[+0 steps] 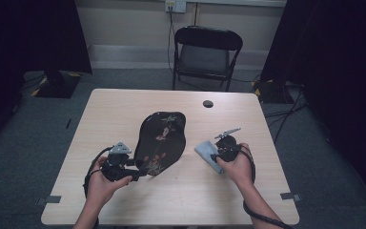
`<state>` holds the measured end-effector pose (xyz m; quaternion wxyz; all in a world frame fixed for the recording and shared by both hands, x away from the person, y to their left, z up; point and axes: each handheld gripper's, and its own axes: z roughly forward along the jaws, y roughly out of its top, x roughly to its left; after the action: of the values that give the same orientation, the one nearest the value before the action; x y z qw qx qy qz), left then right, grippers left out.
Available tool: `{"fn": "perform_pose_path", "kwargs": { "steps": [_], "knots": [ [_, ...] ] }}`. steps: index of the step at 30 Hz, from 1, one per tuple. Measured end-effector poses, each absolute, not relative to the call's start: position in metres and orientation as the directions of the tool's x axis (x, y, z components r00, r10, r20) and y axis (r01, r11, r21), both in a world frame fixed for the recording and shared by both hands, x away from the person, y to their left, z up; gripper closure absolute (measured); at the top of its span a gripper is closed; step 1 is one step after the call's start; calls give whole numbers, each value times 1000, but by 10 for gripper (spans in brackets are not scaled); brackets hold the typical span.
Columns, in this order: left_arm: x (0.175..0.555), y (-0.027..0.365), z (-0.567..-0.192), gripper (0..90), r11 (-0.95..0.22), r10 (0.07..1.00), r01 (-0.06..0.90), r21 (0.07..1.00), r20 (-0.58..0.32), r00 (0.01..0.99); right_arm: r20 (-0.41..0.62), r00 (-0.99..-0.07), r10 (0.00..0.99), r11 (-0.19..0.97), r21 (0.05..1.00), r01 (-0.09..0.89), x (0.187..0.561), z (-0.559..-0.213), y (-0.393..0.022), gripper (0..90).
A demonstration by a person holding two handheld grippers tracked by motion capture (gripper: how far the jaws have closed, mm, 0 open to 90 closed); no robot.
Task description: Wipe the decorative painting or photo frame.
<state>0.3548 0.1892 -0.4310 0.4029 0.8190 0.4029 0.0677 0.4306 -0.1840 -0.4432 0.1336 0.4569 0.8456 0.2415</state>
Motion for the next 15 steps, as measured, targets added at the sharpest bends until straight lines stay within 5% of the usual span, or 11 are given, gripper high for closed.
{"fn": "perform_pose_path", "kwargs": {
  "steps": [15],
  "knots": [
    [349,196,-435,322,-361,711,614,702,-219,669,35,-558,829,430,598,676,423,-447,-198,422]
  ]
}}
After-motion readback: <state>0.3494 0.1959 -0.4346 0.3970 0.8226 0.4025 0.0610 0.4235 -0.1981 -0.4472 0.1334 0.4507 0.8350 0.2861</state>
